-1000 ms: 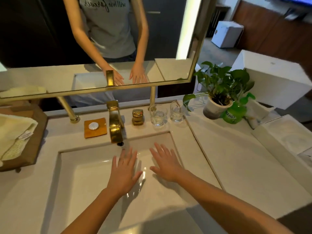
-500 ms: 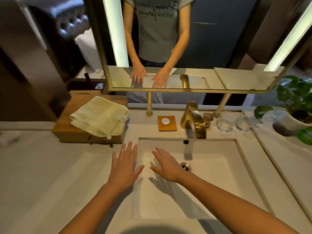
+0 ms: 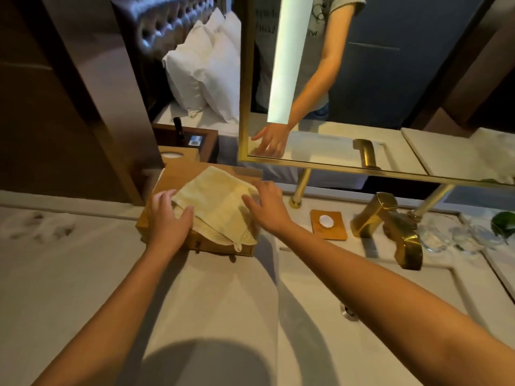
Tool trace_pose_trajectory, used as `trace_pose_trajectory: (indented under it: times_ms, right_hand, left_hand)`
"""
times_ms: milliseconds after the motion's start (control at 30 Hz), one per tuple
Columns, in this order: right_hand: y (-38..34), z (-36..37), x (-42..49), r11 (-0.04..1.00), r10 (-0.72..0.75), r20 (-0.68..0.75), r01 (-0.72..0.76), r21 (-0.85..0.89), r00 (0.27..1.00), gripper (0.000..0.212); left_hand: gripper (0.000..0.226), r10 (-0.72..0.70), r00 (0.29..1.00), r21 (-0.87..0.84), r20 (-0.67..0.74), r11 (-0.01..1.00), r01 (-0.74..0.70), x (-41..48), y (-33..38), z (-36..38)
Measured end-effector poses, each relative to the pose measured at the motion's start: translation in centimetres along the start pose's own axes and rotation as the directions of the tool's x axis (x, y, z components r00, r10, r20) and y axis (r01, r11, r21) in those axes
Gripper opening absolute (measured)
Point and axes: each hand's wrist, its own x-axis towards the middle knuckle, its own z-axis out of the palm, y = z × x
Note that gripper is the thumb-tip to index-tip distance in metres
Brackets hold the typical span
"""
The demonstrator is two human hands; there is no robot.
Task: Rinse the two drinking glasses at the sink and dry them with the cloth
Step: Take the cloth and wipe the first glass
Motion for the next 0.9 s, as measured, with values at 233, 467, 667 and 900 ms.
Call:
trace_pose_trajectory:
  times_ms: [233, 467, 667, 900]
  right_hand:
    - [1.5, 2.3, 1.5, 0.978, -0.054, 0.068, 0.067, -0.200, 0.996, 0.061]
    - [1.7, 0.5, -2.6, 0.983, 0.073, 0.080, -0.085, 0.164, 0.994, 0.049]
    - [2.7, -3.9, -7.7, 0.305, 0.161, 0.676, -0.688, 0.659, 0.719, 0.053]
    - [1.7, -10.3, -12.7, 0.162, -0.098, 0.632, -0.614, 0.772, 0.769, 0.080]
  left_hand:
    - [0.071, 0.008, 0.993, 0.338, 0.121, 0.940, -0.049, 1.9, -2.3, 3.1]
    - [0.036, 0.132, 0.976, -0.062, 0.172, 0.990, -0.123, -2.0, 0.9, 3.7]
    - [0.048, 0.051, 0.809, -0.500, 0.586, 0.808, 0.311, -6.0, 5.8, 2.3]
    - [0.079, 0.177, 0.741, -0.758, 0.648, 0.243, 0.605, -9.8, 7.9, 3.2]
